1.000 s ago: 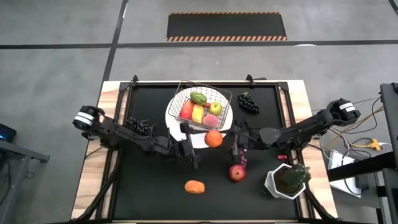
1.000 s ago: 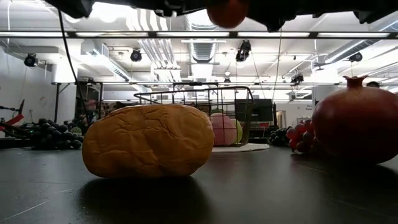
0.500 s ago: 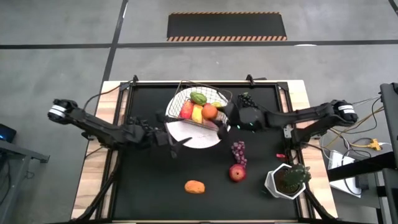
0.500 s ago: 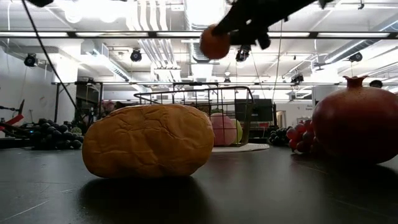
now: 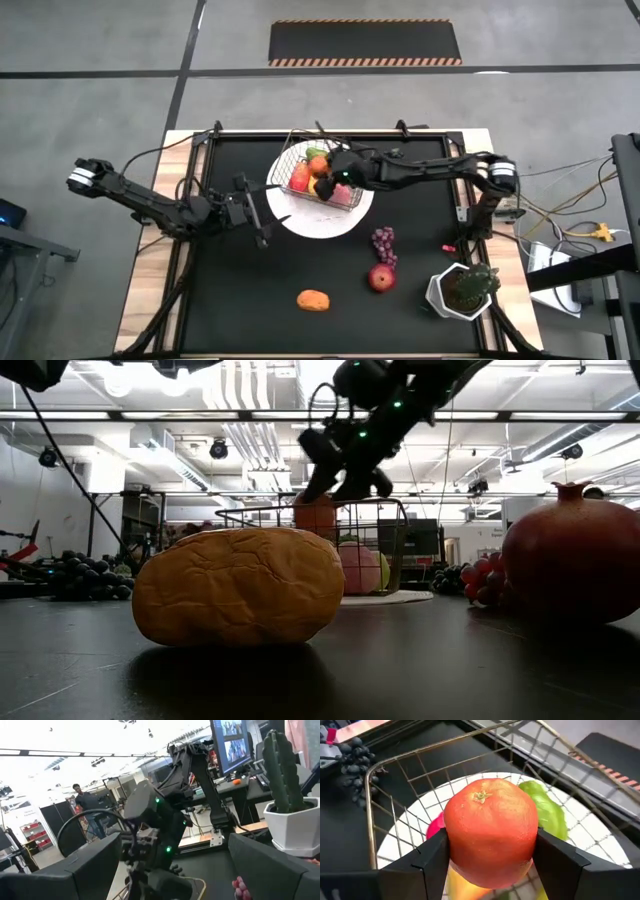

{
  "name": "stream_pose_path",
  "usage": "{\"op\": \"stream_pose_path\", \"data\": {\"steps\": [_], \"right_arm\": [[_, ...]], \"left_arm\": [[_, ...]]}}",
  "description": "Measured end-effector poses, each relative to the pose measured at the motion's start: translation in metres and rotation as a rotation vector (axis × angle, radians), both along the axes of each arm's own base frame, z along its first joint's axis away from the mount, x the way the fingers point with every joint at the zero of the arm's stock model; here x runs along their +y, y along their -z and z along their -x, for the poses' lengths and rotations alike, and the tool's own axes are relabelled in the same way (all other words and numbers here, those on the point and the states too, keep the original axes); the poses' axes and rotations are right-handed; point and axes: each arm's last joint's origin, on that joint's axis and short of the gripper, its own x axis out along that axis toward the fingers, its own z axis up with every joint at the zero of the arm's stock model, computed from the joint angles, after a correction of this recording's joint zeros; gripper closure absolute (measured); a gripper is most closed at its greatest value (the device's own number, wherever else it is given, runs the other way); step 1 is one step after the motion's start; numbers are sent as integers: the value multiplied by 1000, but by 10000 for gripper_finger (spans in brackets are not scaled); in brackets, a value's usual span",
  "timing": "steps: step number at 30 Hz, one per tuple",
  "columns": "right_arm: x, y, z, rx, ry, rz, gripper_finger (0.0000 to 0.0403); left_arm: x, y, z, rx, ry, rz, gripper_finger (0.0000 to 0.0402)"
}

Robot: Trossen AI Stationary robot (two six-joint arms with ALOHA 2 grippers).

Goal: Build produce basket
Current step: Put the orange into the silver basket

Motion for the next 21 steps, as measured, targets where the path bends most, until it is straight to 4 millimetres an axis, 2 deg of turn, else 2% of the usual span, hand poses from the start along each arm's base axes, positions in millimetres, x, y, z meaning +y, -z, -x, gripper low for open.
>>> {"op": "stream_pose_path", "data": {"steps": [7, 13, 21], "right_arm": [[-5, 10, -22, 97, 12, -15, 171], [-11, 7, -35, 69, 11, 1, 169], [-23, 16, -55, -94, 41, 59, 168]], "left_arm": [[0, -2, 1, -7, -2, -9, 53], [0, -4, 1, -8, -6, -25, 53], [0, -6, 2, -15, -5, -23, 53]]}}
